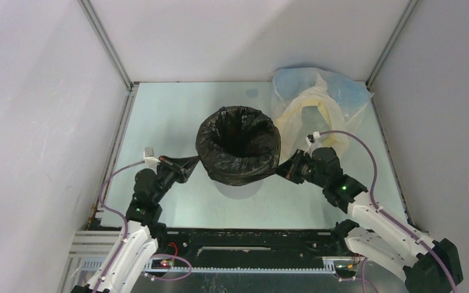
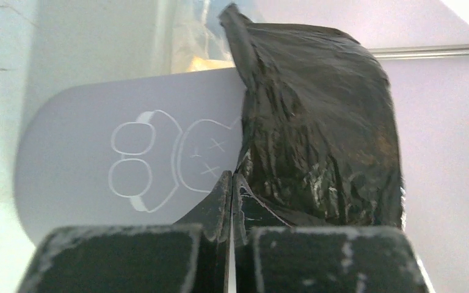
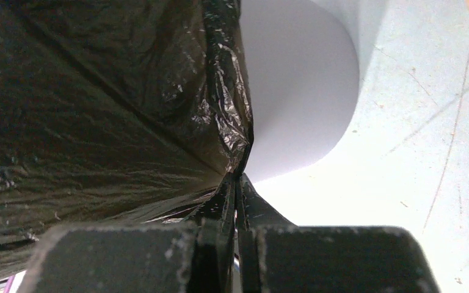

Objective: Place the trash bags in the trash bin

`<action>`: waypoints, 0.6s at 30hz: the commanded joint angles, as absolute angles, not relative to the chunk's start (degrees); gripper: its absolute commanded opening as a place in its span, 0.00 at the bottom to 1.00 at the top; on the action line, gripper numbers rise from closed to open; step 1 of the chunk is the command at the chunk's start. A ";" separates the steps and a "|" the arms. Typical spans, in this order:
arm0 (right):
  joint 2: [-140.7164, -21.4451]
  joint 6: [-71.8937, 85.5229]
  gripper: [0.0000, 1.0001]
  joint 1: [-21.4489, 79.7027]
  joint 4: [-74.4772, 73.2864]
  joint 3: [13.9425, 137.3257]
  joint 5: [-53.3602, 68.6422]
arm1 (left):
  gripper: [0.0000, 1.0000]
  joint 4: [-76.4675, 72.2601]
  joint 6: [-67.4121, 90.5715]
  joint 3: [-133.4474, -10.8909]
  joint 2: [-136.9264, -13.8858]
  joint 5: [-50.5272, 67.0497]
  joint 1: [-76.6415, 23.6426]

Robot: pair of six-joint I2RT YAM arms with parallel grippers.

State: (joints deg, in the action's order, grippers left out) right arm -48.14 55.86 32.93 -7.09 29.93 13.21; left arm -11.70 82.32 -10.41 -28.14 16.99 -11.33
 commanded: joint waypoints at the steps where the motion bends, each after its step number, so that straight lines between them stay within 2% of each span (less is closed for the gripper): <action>1: -50.19 53.83 0.00 33.22 -4.04 29.29 11.16 | 0.00 -6.77 74.74 -10.73 -28.53 13.03 -10.90; 6: -52.47 52.31 0.00 33.23 -2.95 29.09 10.50 | 0.00 -6.33 71.27 -10.92 -30.48 11.62 -10.90; 11: -53.65 50.32 0.06 33.14 -2.32 29.16 10.14 | 0.00 -6.12 68.66 -11.31 -32.49 10.79 -10.90; 18: -50.35 46.09 0.27 31.41 -3.66 29.18 10.68 | 0.15 -1.75 63.96 -13.83 -31.29 8.58 -10.94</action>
State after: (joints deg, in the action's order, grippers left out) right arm -53.45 49.98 32.49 -4.62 29.06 11.77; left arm -4.86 69.19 -10.52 -32.77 11.57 -11.31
